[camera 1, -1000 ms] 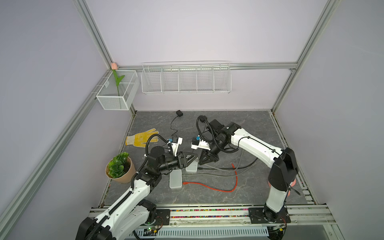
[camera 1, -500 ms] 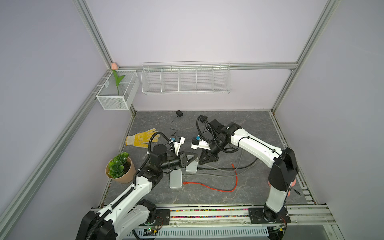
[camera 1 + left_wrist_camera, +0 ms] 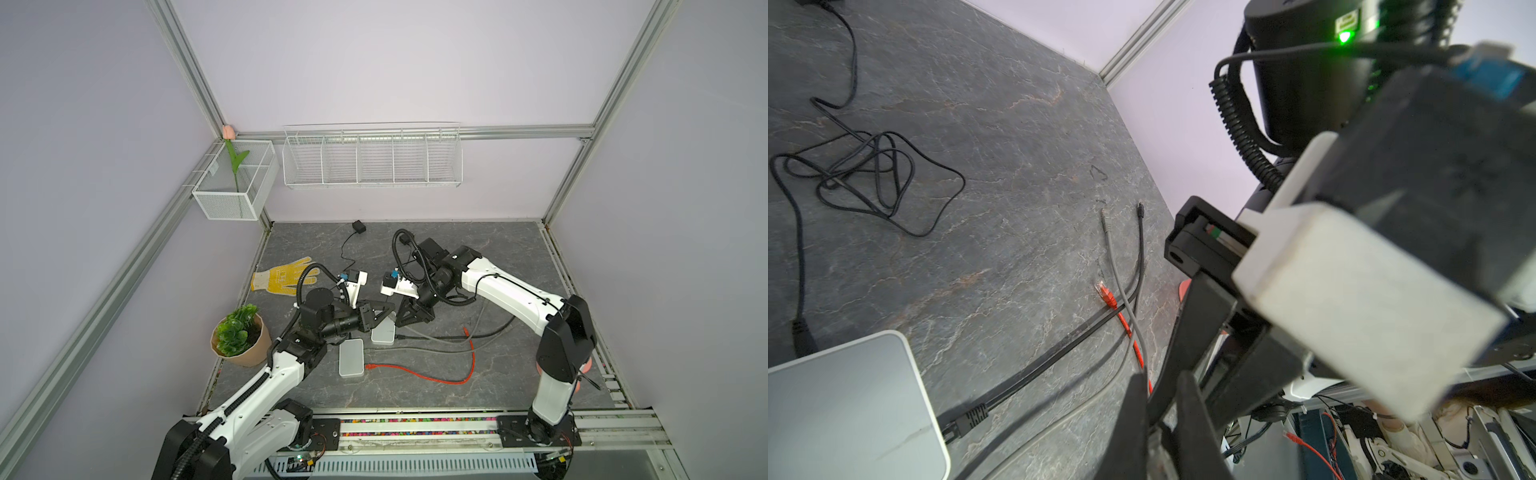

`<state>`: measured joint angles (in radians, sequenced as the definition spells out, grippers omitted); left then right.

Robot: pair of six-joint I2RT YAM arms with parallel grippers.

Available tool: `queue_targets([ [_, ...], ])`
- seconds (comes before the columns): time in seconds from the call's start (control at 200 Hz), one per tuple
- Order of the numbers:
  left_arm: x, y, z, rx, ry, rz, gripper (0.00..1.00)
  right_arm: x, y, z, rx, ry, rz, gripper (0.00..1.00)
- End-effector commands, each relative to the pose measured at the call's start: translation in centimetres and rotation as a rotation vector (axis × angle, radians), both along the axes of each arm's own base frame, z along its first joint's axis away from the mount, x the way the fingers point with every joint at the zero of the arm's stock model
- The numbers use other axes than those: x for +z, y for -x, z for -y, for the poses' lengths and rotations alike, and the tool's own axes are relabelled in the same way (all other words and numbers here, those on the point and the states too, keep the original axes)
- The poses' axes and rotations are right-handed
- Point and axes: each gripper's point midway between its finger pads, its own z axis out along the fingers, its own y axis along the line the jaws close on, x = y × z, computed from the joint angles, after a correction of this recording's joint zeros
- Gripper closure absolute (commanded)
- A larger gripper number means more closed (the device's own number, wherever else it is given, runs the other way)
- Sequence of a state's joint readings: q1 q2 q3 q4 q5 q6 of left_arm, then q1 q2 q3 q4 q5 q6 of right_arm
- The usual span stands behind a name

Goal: Insert the plug into the switch port

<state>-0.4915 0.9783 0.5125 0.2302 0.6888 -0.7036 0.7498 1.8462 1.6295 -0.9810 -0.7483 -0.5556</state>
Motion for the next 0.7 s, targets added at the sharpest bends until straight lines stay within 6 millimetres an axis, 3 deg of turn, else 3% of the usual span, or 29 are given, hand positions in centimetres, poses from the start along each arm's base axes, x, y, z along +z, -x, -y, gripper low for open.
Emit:
queue_targets([
  [0.0, 4.1, -1.7, -0.4, 0.093, 0.063, 0.115, 1.00, -1.4, 0.6, -0.5, 0.009, 0.012, -0.007, 0.93],
  [0.175, 4.9, -3.0, -2.1, 0.233, 0.080, 0.142, 1.00, -1.9, 0.6, -0.3, 0.001, 0.025, 0.003, 0.93],
  [0.54, 6.4, -3.3, -4.9, 0.379, 0.134, 0.175, 1.00, -2.2, 0.8, -0.1, -0.009, 0.027, 0.009, 0.93],
  [0.695, 6.8, -3.4, -6.2, 0.432, 0.152, 0.178, 0.58, -2.3, 0.7, 0.0, -0.014, 0.032, 0.015, 0.93],
])
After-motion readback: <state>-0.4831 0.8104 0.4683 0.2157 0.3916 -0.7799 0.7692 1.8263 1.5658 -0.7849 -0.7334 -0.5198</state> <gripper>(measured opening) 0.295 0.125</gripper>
